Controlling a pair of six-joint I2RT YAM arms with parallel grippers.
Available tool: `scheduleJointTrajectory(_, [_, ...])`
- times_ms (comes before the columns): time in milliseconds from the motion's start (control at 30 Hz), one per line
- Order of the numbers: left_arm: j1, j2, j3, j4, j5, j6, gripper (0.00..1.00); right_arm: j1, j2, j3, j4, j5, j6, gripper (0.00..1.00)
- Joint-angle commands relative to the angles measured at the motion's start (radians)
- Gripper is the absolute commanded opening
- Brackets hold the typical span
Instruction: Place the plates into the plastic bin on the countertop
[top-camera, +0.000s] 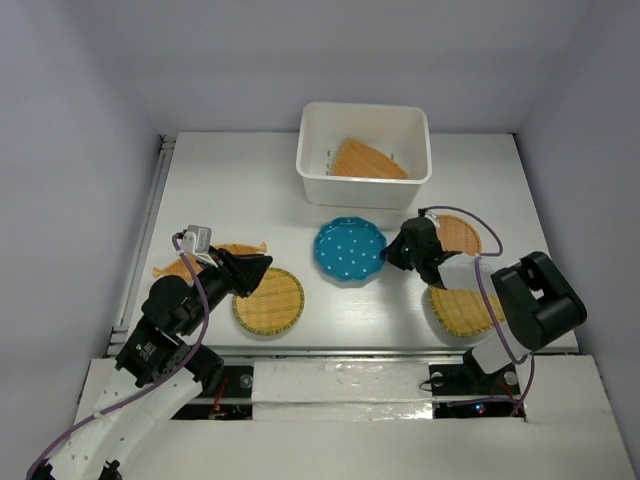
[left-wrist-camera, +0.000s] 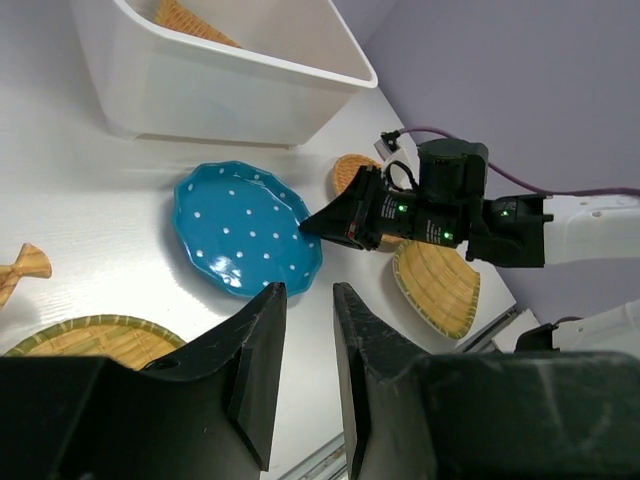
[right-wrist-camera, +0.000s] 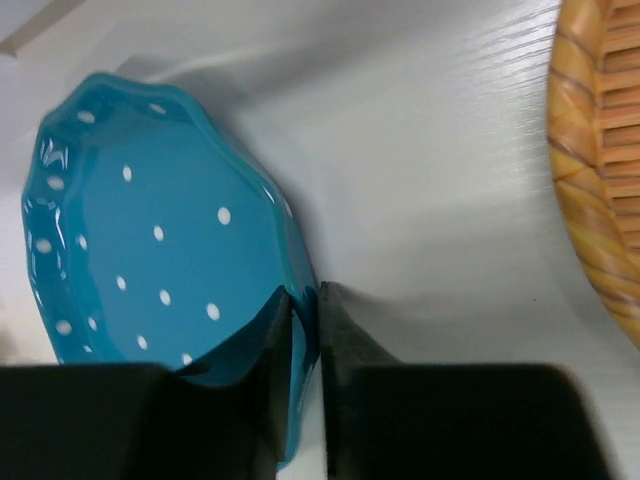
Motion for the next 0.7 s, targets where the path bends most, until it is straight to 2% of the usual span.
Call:
scheduleJointTrajectory(0, [-0.003,-0.004,0.001,0.028,-0.016,0.000,0.23,0.011,-0.024,-0.016,0.053,0.025,0.021,0.06])
scheduleJointTrajectory(33, [-0.003,-0.005,0.003,0.026,-0.019,0.001,0.23,0.011,-0.034,-0.017,0.055,0.025,0.020,0.01])
scheduleJointTrajectory(67, [-0.003,-0.005,0.003,0.026,-0.019,0.001,0.23,0.011,-0.047,-0.023,0.058,0.022,0.018,0.00])
scheduleJointTrajectory(200, [-0.003,-0.004,0.003,0.026,-0.025,0.000,0.24,0.011,-0.138,-0.056,0.089,-0.016,0.015,0.00])
scheduleJointTrajectory(400, [-0.003,-0.007,0.004,0.019,-0.046,-0.003,0.24,0.011,-0.356,-0.069,0.120,-0.130,0.029,0.00])
scheduleJointTrajectory(600, [-0.003,-0.024,0.009,-0.003,-0.114,-0.019,0.34,0.011,-0.549,-0.005,0.047,-0.237,0.029,0.00])
scheduleJointTrajectory(667, [0.006,-0.036,0.013,-0.021,-0.157,-0.034,0.44,0.011,-0.590,0.016,0.025,-0.268,0.026,0.00])
